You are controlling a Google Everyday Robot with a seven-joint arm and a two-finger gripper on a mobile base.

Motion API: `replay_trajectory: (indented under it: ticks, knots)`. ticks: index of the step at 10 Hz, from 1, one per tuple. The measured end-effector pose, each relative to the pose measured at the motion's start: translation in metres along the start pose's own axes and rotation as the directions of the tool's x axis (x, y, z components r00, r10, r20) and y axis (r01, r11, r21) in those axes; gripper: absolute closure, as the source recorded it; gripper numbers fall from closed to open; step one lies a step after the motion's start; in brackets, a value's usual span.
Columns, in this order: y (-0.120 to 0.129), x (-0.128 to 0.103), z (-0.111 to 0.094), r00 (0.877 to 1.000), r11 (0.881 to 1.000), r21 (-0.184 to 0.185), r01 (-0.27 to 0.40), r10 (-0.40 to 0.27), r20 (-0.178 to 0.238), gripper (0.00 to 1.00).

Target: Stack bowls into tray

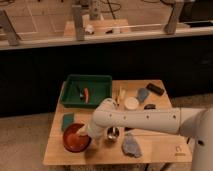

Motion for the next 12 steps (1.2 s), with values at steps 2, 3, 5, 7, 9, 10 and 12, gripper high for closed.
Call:
replay_trajectory:
  ticks: [2, 3, 5, 7, 9, 10, 12]
  knots:
    - [0.001, 0.003, 0.002, 1.0, 1.0, 0.006, -0.013, 0.013, 0.011, 0.45]
    - [0.001, 0.004, 0.002, 1.0, 1.0, 0.006, -0.017, 0.016, 0.013, 0.53]
    - [0.0, 0.004, 0.001, 1.0, 1.0, 0.006, -0.021, 0.021, 0.015, 0.74]
    - [-0.003, 0.003, -0.002, 0.999, 1.0, 0.01, -0.027, 0.027, 0.019, 0.93]
    - [-0.006, 0.003, -0.014, 0.999, 0.998, 0.05, -0.034, 0.033, 0.028, 1.0]
    - [-0.01, 0.002, -0.024, 0.999, 0.997, 0.075, -0.034, 0.032, 0.031, 1.0]
    - [-0.023, -0.005, -0.057, 1.0, 0.99, 0.143, -0.007, 0.003, 0.026, 1.0]
